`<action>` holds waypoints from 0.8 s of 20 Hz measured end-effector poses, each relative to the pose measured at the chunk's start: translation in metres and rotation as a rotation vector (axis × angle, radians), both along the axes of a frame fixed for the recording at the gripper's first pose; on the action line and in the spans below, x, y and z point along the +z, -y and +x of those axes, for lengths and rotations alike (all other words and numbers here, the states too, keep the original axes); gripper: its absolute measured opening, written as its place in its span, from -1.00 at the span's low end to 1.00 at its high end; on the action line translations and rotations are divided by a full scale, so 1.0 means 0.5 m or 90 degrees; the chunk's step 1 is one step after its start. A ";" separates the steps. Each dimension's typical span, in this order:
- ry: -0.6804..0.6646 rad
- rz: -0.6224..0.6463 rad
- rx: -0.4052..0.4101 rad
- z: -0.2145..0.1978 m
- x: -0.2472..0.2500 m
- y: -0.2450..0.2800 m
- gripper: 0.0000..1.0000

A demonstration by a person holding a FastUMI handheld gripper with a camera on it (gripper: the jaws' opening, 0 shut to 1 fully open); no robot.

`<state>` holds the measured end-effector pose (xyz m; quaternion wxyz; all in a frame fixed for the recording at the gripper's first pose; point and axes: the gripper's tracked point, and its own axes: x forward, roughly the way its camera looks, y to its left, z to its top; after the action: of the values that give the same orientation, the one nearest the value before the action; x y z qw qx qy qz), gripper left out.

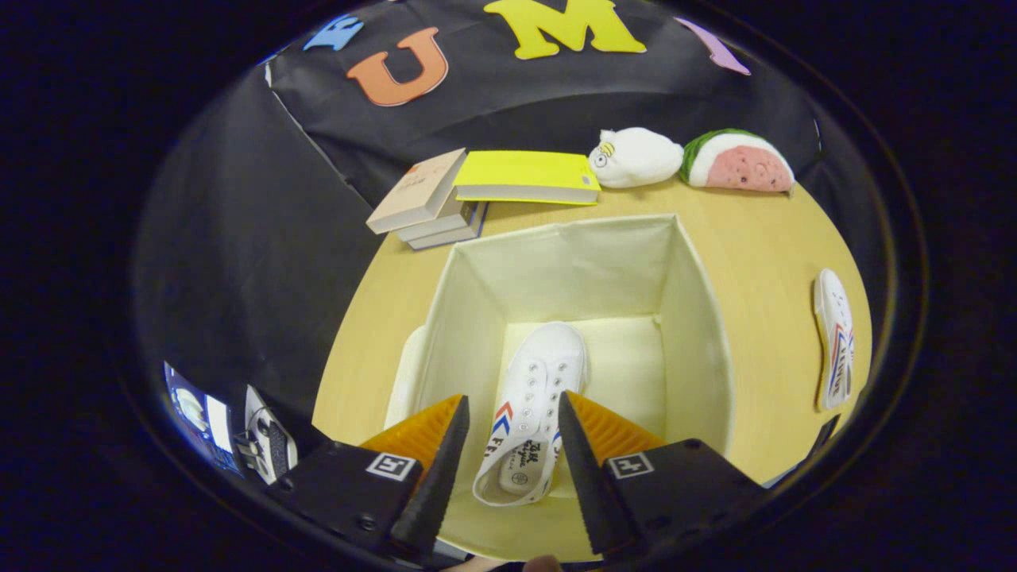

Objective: Open the storage box then place both shoes into the box .Put the left shoe in first, then the right shoe, with the right side of both shoes facing outward in a uniform manner.

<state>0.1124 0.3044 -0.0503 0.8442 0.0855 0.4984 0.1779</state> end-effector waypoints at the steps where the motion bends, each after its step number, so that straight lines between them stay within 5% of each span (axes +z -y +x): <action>1: 0.022 -0.005 0.007 -0.003 0.016 0.009 0.72; 9: 0.204 -0.113 0.036 -0.045 0.160 0.193 0.81; 16: 0.150 -0.147 -0.060 -0.050 0.134 0.510 1.00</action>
<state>0.0872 0.0494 0.0169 0.9083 -0.0101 0.4088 0.0885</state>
